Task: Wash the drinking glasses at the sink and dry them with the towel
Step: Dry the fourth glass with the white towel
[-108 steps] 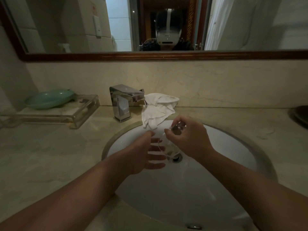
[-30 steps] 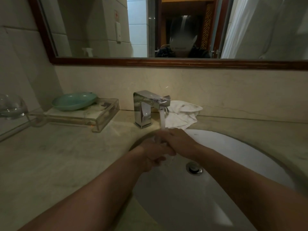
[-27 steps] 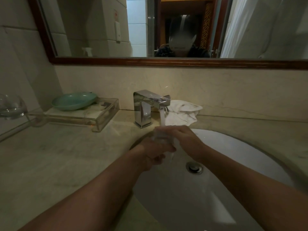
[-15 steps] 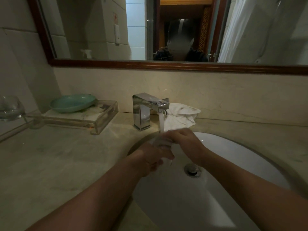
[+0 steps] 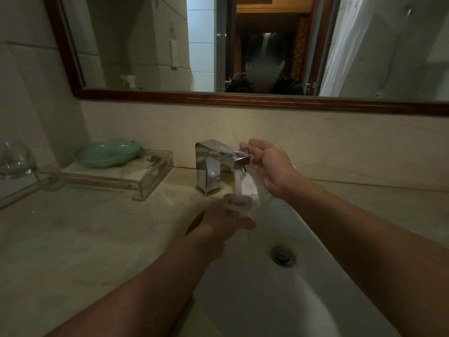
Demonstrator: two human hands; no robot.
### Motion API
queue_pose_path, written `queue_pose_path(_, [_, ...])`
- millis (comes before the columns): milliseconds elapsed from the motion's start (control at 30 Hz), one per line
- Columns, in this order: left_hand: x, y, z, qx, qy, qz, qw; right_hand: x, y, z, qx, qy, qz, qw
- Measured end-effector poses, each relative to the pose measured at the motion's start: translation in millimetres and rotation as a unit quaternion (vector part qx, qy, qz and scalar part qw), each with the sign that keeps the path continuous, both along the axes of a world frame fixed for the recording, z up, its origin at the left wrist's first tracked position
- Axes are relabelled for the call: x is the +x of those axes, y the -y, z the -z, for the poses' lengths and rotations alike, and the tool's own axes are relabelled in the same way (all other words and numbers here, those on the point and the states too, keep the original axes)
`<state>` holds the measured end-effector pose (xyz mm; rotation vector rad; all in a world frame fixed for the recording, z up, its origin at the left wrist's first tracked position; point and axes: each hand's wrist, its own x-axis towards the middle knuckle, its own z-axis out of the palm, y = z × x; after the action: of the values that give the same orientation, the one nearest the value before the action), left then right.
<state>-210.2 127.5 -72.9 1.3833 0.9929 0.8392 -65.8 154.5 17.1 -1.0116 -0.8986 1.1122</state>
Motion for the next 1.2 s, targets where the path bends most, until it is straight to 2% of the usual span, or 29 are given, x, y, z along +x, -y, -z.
queue_pose_path(67, [1,0,-5,0.031,-0.017,-0.026,0.999,4,9,-2,0.012,0.008,-0.039,0.999])
queue_pose_path(133, [2,0,-6,0.070,-0.040,-0.007,0.997,11,17,-2,0.030,0.005,-0.077,0.997])
queue_pose_path(167, [2,0,-5,0.076,-0.038,-0.009,0.996,14,20,-1,0.039,0.037,-0.069,0.996])
queue_pose_path(233, [1,4,-4,0.059,-0.017,-0.040,0.997,25,19,7,0.057,0.204,0.022,0.977])
queue_pose_path(300, [2,3,-2,0.073,-0.024,-0.067,0.995,39,17,21,0.036,0.414,0.144,0.898])
queue_pose_path(400, [4,1,-2,0.160,-0.067,-0.079,0.982,61,17,51,-0.046,0.640,0.119,0.758])
queue_pose_path(433, [5,1,-2,0.185,-0.072,-0.088,0.976,67,17,60,-0.035,0.689,0.112,0.715])
queue_pose_path(467, [5,2,-3,0.208,-0.080,-0.098,0.970,72,16,66,-0.018,0.716,0.123,0.687])
queue_pose_path(533, [6,6,-6,0.262,-0.097,-0.112,0.954,76,17,68,-0.003,0.715,0.174,0.677])
queue_pose_path(633, [6,11,-10,0.344,-0.088,-0.119,0.927,71,17,57,-0.037,0.725,0.212,0.654])
queue_pose_path(667, [6,12,-11,0.373,-0.073,-0.120,0.917,68,19,52,-0.036,0.699,0.215,0.681])
queue_pose_path(700, [7,13,-12,0.405,-0.065,-0.122,0.904,64,24,45,-0.025,0.639,0.219,0.738])
queue_pose_path(767, [10,13,-13,0.462,-0.070,-0.127,0.875,62,38,25,-0.014,0.420,0.208,0.883])
queue_pose_path(800, [12,12,-13,0.481,-0.075,-0.128,0.864,63,45,14,-0.035,0.295,0.187,0.936])
queue_pose_path(833, [12,11,-12,0.490,-0.083,-0.126,0.858,63,51,6,-0.057,0.173,0.164,0.970])
queue_pose_path(900, [11,10,-9,0.471,-0.098,-0.096,0.871,63,67,-6,-0.106,0.010,0.137,0.985])
queue_pose_path(1000, [7,17,-3,0.327,-0.148,-0.015,0.933,65,85,-8,-0.142,-0.135,0.061,0.979])
queue_pose_path(1100, [6,21,3,0.227,-0.157,0.037,0.960,67,103,-20,-0.066,-0.199,0.033,0.977])
queue_pose_path(1167, [9,25,3,0.196,-0.140,0.057,0.969,70,106,-19,0.037,-0.237,0.050,0.970])
queue_pose_path(1200, [11,28,4,0.183,-0.126,0.059,0.973,70,109,-11,0.051,-0.264,0.069,0.961])
